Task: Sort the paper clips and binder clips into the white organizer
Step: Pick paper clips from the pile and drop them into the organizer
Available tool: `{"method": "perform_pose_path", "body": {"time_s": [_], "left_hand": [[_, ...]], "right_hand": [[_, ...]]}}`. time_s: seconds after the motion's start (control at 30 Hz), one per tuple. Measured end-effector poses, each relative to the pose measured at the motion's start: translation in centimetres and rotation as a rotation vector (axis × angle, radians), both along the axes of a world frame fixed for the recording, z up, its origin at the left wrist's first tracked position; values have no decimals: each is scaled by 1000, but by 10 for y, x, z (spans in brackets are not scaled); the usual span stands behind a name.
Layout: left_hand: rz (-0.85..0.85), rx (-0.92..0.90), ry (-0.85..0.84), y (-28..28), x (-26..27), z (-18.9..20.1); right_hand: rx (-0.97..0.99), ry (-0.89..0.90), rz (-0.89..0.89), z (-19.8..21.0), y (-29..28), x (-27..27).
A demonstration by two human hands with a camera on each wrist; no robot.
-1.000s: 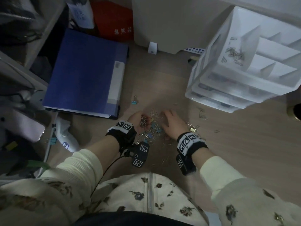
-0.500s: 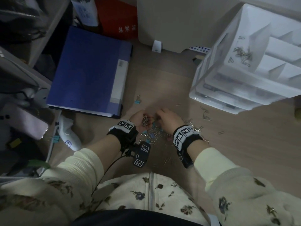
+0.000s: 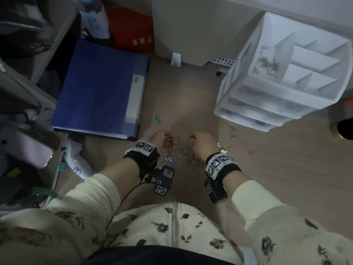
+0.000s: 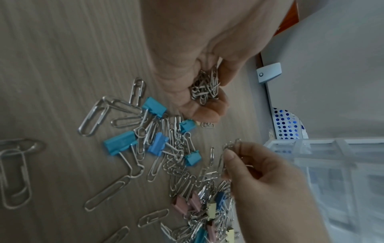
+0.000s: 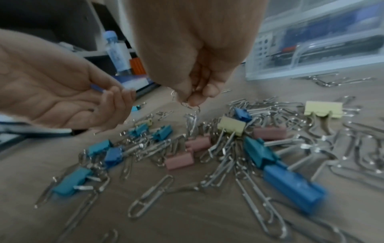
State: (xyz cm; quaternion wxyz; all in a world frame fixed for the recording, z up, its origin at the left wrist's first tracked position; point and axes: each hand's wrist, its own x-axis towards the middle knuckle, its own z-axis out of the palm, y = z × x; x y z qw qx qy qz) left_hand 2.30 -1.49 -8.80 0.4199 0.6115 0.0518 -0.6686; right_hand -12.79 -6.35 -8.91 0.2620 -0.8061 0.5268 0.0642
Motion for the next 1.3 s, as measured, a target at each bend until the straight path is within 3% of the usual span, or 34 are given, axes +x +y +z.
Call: {"method": "perform_pose_path", "body": {"time_s": [0.33,0.47,0.6,0.8,1.07,1.17,1.3], "left_hand": [[-21,-83,32,0,-18,10],[-61,-125,78,-3,-29,14],[-5,-177,238,1,-30,14],[-59,-76,192,-4,-33,15],[-132,65,93,-10,-35,9],[-84,73,92,-11,-34,6],[-62,21,77,-11,-32,3]], "right_hand": [[26,-393,-14,33,15,12],[23,-417,27,36,20,17],[-7,-404,67,32,21,14],[-45,-503,-27,31,20,-3],[29,-186,-455,5,-9,-71],[30,-102,-469,-5,-16,-82],[65,-21,-357,-17,-18,-77]]}}
